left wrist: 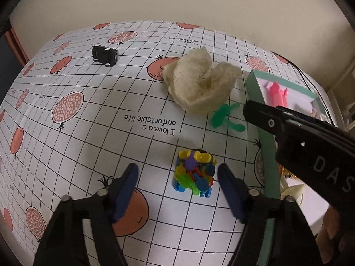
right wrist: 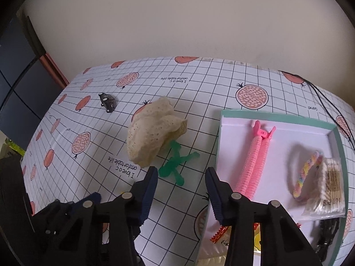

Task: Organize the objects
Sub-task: 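Grasp the colorful block toy with the left gripper while the right grasps the green figure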

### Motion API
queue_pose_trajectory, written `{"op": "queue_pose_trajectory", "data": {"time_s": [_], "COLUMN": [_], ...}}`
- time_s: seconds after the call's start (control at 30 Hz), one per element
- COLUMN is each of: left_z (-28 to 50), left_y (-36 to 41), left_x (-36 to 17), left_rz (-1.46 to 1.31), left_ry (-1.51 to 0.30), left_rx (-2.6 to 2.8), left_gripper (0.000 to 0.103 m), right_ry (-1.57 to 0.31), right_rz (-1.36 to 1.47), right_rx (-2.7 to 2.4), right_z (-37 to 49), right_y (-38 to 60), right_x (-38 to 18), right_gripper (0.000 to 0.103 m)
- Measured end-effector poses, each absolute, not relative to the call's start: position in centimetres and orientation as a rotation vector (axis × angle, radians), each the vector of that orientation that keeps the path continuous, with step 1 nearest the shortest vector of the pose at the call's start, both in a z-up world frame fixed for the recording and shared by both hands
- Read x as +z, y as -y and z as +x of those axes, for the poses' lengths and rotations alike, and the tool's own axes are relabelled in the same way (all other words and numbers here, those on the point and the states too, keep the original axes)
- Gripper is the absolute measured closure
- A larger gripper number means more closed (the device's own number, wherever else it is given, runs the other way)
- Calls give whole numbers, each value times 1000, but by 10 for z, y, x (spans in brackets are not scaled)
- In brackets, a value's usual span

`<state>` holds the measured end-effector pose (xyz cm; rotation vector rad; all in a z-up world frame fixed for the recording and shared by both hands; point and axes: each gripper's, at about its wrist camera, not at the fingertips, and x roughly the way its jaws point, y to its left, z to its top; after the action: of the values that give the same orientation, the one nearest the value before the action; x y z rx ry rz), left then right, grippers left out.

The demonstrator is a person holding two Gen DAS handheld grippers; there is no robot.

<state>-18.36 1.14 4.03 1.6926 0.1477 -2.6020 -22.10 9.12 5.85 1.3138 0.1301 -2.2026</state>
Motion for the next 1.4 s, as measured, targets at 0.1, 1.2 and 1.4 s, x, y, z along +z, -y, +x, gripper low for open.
{"op": "queue_pose_trajectory", "data": {"time_s": [0.1, 1.2, 1.4], "left_z": [-183, -185, -186], "left_y": [-13, 51, 52], "left_x": [41, 44, 42], "left_rz": [1704, 1591, 1601], "left_ry": [-143, -426, -437], "left_rx": [-2614, -2484, -2484], "left_gripper": [46, 67, 67], "right_ry": [-137, -178, -165], "right_rz": [1318, 1403, 1410], "right_rx": [-2197, -2162, -2172], "right_z": [-221, -225, -227], "right_y": [-89, -66, -67], "right_x": [56, 18, 15], "right_gripper": [58, 84, 92]}}
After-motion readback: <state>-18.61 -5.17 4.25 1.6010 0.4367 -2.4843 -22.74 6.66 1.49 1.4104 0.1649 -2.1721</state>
